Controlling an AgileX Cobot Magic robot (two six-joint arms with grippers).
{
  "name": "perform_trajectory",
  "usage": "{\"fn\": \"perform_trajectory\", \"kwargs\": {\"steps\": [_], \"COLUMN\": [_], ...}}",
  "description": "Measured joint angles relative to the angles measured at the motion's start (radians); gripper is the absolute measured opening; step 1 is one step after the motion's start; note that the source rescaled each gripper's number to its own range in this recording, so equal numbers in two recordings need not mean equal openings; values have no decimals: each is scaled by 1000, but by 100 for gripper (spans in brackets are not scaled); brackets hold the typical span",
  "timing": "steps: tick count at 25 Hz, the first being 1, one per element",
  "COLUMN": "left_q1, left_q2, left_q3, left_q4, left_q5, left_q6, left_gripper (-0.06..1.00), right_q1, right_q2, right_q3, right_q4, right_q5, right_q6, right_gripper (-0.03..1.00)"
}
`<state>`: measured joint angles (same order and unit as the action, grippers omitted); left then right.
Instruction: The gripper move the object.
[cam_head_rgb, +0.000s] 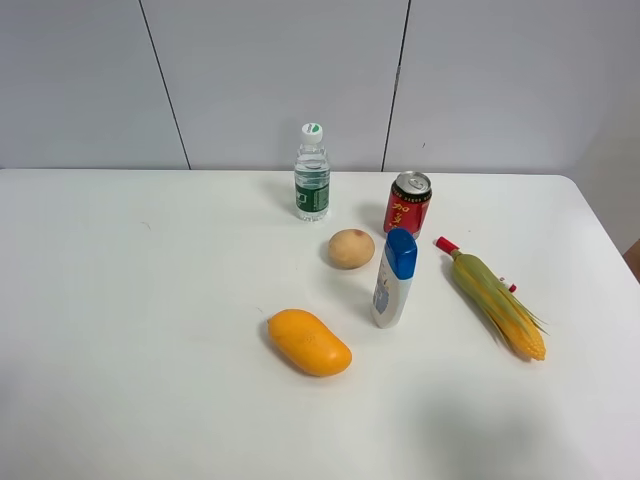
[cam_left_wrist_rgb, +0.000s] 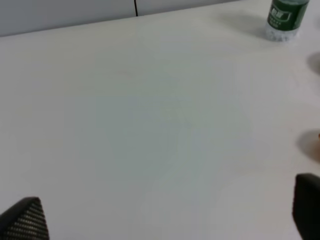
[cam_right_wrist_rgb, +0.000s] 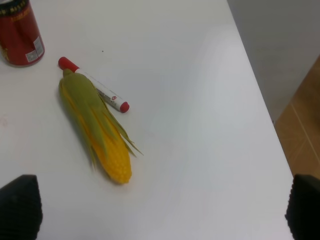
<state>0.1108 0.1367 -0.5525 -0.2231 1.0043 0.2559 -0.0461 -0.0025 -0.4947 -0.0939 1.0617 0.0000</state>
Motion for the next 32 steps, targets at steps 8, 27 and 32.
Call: {"fn": "perform_trajectory", "kwargs": {"steps": [8, 27, 32], "left_q1": [1, 1, 1], "left_q2": [-141, -143, -143], "left_q3": [37, 43, 43], "left_q4": [31, 215, 223], "left_q5": [53, 54, 54], "left_q6": [-9, -262, -275], "left_gripper": [100, 98, 98], "right_q1": [0, 0, 0], "right_q2": [0, 0, 0], "right_q3": [0, 0, 0], "right_q4": [0, 0, 0], "right_q5": [0, 0, 0], "right_q6": [0, 0, 0], "right_gripper": [100, 100, 100]}}
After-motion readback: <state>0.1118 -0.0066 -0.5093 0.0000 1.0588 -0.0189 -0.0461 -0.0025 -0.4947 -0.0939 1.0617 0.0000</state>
